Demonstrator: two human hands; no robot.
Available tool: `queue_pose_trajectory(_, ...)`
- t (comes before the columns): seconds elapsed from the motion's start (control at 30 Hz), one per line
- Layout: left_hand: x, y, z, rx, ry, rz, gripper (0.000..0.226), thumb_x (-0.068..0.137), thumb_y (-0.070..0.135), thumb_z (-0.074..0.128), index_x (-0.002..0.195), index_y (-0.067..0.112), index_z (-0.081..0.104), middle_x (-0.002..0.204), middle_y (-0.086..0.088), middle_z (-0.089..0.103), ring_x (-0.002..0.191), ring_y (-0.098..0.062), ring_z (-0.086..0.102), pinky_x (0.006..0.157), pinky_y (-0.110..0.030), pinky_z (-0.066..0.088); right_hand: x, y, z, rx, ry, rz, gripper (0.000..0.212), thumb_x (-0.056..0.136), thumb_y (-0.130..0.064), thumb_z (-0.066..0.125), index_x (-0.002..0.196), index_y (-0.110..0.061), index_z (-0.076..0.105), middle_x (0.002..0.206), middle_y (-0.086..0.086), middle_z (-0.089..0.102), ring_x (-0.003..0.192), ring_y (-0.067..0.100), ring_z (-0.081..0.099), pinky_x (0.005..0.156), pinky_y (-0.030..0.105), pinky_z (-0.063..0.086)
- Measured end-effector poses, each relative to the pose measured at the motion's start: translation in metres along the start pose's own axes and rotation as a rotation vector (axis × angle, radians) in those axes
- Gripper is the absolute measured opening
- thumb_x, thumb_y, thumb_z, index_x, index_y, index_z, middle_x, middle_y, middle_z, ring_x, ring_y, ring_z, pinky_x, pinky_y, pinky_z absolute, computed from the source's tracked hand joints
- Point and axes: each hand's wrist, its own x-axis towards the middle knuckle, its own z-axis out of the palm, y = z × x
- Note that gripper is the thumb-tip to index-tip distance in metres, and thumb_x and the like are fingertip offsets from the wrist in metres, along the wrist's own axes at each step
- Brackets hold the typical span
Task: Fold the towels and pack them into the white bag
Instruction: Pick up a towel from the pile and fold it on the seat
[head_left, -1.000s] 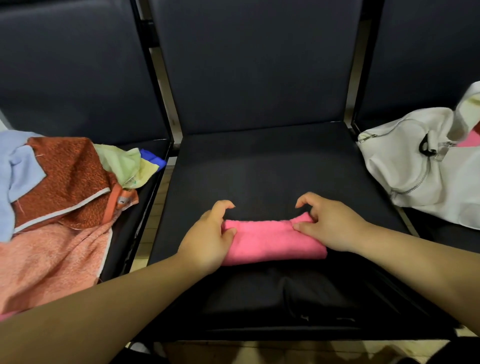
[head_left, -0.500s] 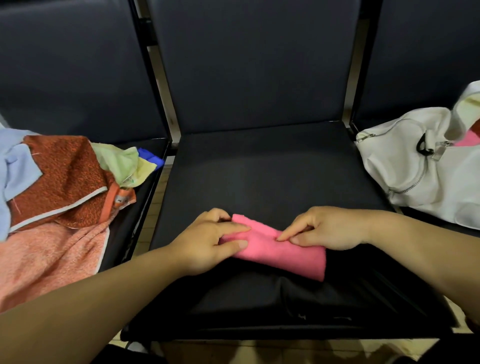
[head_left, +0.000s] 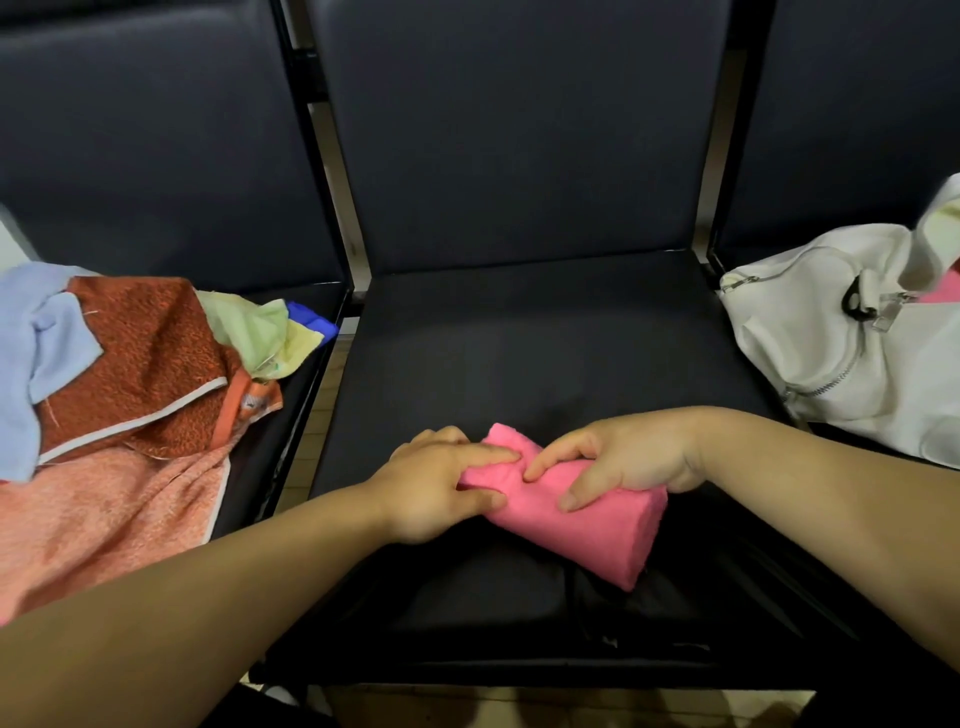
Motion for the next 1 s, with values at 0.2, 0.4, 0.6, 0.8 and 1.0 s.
queue_pose_trajectory(0.2, 0.001, 0.004, 0.001, -0.198, -0.008, 0.089, 0.053, 0.079, 0.073, 0.05, 0.129, 0.078, 0.035, 0.131, 0.019, 0.048, 0.131, -0.007, 0.04, 0.119, -0.04, 0.03, -0.018, -0.002, 0.0, 0.001, 0.105, -0.173, 0.046, 0.085, -0.004, 0.076, 0.115, -0.039, 0.072, 0.124, -0.008, 0.066, 0.102, 0.015, 0.068, 0.093, 0.041, 0.056)
queue_pose_trajectory(0.4, 0.014, 0.067, -0.023, -0.789, -0.018, 0.152, 0.043, 0.093, 0.021, 0.072, 0.125, 0.048, 0.063, 0.124, -0.001, 0.064, 0.113, -0.018, 0.065, 0.097, -0.039, 0.057, -0.094, -0.015, -0.027, 0.054, 0.229, -0.295, 0.046, 0.087, -0.003, 0.075, 0.121, -0.033, 0.07, 0.124, 0.0, 0.068, 0.109, 0.025, 0.069, 0.088, 0.044, 0.059)
queue_pose_trajectory(0.6, 0.067, 0.181, -0.072, -0.583, 0.124, 0.37, 0.046, 0.085, 0.032, 0.078, 0.127, 0.048, 0.065, 0.136, 0.009, 0.062, 0.123, -0.007, 0.06, 0.107, -0.033, 0.048, -0.208, -0.01, -0.075, 0.048, 0.491, -0.312, 0.05, 0.09, 0.0, 0.069, 0.127, -0.033, 0.066, 0.116, -0.012, 0.068, 0.097, 0.01, 0.072, 0.071, 0.024, 0.058)
queue_pose_trajectory(0.8, 0.129, 0.318, -0.085, -0.198, 0.212, 0.553, 0.051, 0.093, 0.03, 0.072, 0.14, 0.039, 0.056, 0.119, 0.005, 0.054, 0.102, -0.003, 0.057, 0.086, -0.01, 0.041, -0.309, 0.042, -0.127, 0.012, 0.794, -0.297, 0.052, 0.088, -0.006, 0.074, 0.121, -0.046, 0.068, 0.13, -0.015, 0.059, 0.103, 0.009, 0.07, 0.076, 0.027, 0.06)
queue_pose_trajectory(1.0, 0.204, 0.395, -0.077, -0.028, 0.166, 0.641, 0.048, 0.097, 0.031, 0.065, 0.142, 0.04, 0.053, 0.118, 0.006, 0.05, 0.107, -0.005, 0.053, 0.093, -0.015, 0.037, -0.363, 0.104, -0.179, -0.012, 1.086, -0.207, 0.052, 0.088, -0.015, 0.077, 0.116, -0.057, 0.065, 0.125, -0.013, 0.059, 0.101, 0.015, 0.068, 0.079, 0.035, 0.061)
